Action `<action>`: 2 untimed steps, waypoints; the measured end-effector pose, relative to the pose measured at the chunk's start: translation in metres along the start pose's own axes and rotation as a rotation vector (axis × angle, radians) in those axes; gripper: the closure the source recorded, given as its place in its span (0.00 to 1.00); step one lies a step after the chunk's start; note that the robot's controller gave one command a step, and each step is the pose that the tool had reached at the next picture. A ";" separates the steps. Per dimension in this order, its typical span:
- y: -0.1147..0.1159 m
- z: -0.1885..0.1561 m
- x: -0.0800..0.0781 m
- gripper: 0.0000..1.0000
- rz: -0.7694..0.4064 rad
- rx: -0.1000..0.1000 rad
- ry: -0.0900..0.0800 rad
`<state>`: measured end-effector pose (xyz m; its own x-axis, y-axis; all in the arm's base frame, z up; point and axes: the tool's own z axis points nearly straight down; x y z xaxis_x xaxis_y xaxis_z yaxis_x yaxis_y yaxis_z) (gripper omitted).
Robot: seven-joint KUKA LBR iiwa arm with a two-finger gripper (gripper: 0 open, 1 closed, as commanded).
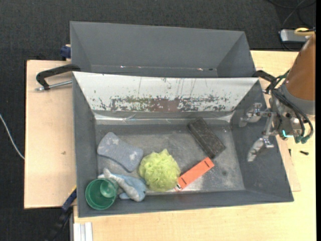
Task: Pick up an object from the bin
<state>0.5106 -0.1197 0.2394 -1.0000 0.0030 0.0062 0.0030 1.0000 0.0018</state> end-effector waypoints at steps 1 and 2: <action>0.001 -0.004 -0.002 0.00 -0.002 0.002 -0.008; 0.007 0.045 -0.002 0.00 -0.016 0.003 -0.015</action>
Offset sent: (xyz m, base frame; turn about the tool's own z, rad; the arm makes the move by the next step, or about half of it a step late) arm -0.0023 0.0231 -0.1501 -0.0473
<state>0.5126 -0.1122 0.1948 -0.9999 -0.0134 -0.0084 -0.0134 0.9999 -0.0014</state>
